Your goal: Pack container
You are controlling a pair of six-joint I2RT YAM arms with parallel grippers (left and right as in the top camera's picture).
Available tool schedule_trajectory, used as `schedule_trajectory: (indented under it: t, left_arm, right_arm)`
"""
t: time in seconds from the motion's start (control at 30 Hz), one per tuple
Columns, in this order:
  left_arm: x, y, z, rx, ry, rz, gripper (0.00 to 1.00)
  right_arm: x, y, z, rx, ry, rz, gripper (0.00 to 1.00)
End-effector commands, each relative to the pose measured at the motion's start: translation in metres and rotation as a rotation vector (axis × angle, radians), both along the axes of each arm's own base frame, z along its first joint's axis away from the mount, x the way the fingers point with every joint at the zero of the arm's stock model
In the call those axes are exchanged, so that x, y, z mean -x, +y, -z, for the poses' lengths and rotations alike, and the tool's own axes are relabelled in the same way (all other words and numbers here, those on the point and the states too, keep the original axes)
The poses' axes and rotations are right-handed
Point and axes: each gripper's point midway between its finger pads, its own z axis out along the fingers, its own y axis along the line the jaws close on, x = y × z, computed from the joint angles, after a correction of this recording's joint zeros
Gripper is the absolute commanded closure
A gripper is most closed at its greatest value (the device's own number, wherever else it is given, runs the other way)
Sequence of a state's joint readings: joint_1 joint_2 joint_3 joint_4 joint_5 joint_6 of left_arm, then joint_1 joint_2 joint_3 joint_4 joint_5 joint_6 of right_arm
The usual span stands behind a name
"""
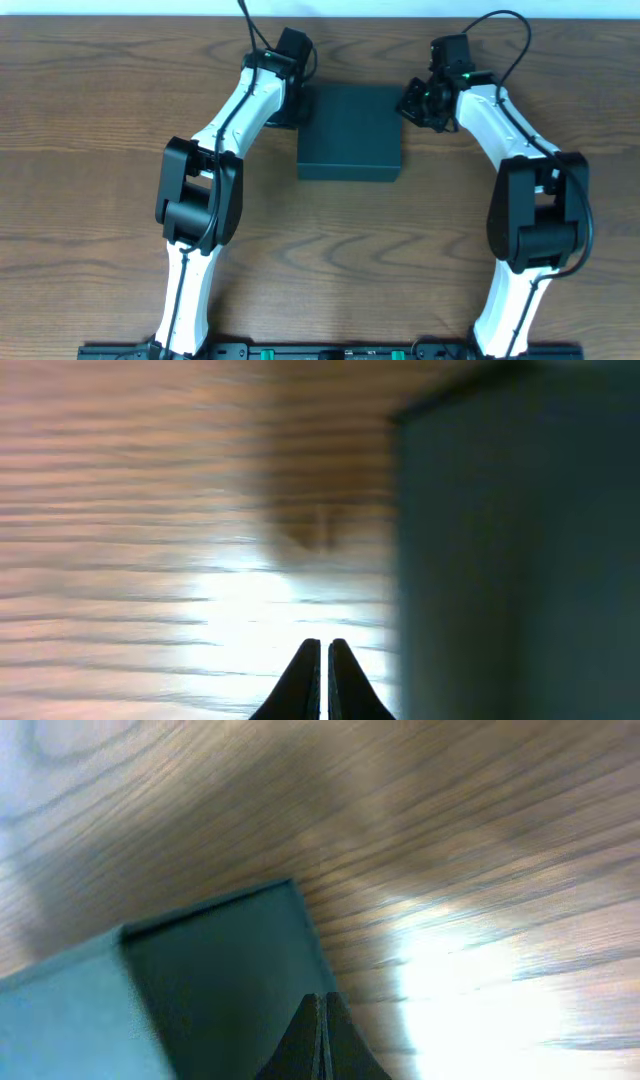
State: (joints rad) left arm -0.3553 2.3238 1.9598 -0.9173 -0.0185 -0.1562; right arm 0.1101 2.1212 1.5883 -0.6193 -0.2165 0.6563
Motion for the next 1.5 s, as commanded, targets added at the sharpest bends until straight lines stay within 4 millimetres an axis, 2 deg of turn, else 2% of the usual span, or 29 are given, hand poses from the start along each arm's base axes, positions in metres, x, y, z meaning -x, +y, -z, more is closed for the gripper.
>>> schedule_trajectory:
  t: [0.0, 0.13, 0.2, 0.27, 0.3, 0.37, 0.43, 0.57, 0.6, 0.63, 0.67, 0.7, 0.73, 0.77, 0.9, 1.0, 1.07, 1.2, 1.33, 1.47]
  left_arm:
    - [-0.015, 0.061, -0.003, -0.250, -0.058, -0.060, 0.94]
    - [-0.016, 0.111, -0.010, -0.360, -0.051, -0.139, 0.94]
    - [-0.007, 0.132, -0.014, -0.370, -0.007, -0.167, 0.94]
    - [0.006, 0.135, -0.021, -0.303, 0.059, -0.123, 0.94]
    - [0.013, 0.130, -0.030, -0.231, 0.080, -0.100, 0.94]
    - [0.020, 0.124, -0.055, -0.138, 0.069, -0.068, 0.94]
    - [0.022, 0.125, -0.092, -0.122, -0.001, -0.069, 0.94]
    - [0.035, 0.122, -0.176, -0.104, -0.186, -0.018, 0.94]
    - [0.043, 0.122, -0.202, -0.097, -0.244, -0.008, 0.94]
    - [0.050, 0.121, -0.220, -0.087, -0.285, -0.005, 0.75]
    - [0.060, 0.122, -0.241, -0.077, -0.330, -0.006, 0.48]
    - [0.070, 0.123, -0.259, -0.067, -0.370, 0.004, 0.26]
    - [0.080, 0.122, -0.273, -0.057, -0.396, 0.028, 0.11]
    - [0.090, 0.121, -0.285, -0.047, -0.420, 0.049, 0.04]
    - [0.131, 0.121, -0.324, -0.011, -0.502, 0.075, 0.05]
    - [0.164, 0.125, -0.342, 0.000, -0.534, 0.078, 0.04]
    - [0.187, 0.124, -0.348, 0.025, -0.536, 0.090, 0.05]
    - [0.233, 0.118, -0.363, 0.097, -0.566, 0.127, 0.05]
    - [0.283, 0.122, -0.382, 0.140, -0.648, 0.109, 0.04]
    - [0.328, 0.115, -0.396, 0.239, -0.729, 0.132, 0.05]
  right_arm:
    - [-0.002, -0.045, 0.006, 0.094, 0.009, 0.050, 0.98]
    - [0.010, -0.095, 0.009, 0.234, 0.061, 0.086, 0.98]
    - [0.019, -0.110, 0.001, 0.254, 0.097, 0.093, 0.98]
    - [0.029, -0.117, -0.015, 0.256, 0.116, 0.101, 0.98]
    - [0.033, -0.118, -0.032, 0.266, 0.097, 0.078, 0.99]
    - [0.040, -0.120, -0.063, 0.299, 0.054, 0.058, 0.99]
    - [0.051, -0.121, -0.099, 0.335, 0.002, 0.049, 0.99]
    - [0.076, -0.114, -0.166, 0.386, -0.125, -0.025, 0.99]
    - [0.087, -0.113, -0.185, 0.399, -0.156, -0.047, 0.87]
    - [0.097, -0.112, -0.196, 0.405, -0.171, -0.057, 0.56]
    - [0.110, -0.112, -0.209, 0.409, -0.183, -0.059, 0.12]
    - [0.123, -0.111, -0.219, 0.414, -0.195, -0.067, 0.01]
    - [0.134, -0.111, -0.229, 0.418, -0.206, -0.072, 0.01]
    - [0.145, -0.111, -0.238, 0.421, -0.221, -0.075, 0.01]
    - [0.176, -0.110, -0.275, 0.460, -0.329, -0.107, 0.01]
    - [0.200, -0.109, -0.303, 0.522, -0.430, -0.173, 0.01]
    - [0.218, -0.106, -0.315, 0.544, -0.475, -0.218, 0.01]
    - [0.261, -0.100, -0.326, 0.557, -0.516, -0.263, 0.01]
    - [0.315, -0.099, -0.329, 0.565, -0.534, -0.269, 0.01]
    - [0.357, -0.096, -0.342, 0.583, -0.645, -0.249, 0.01]
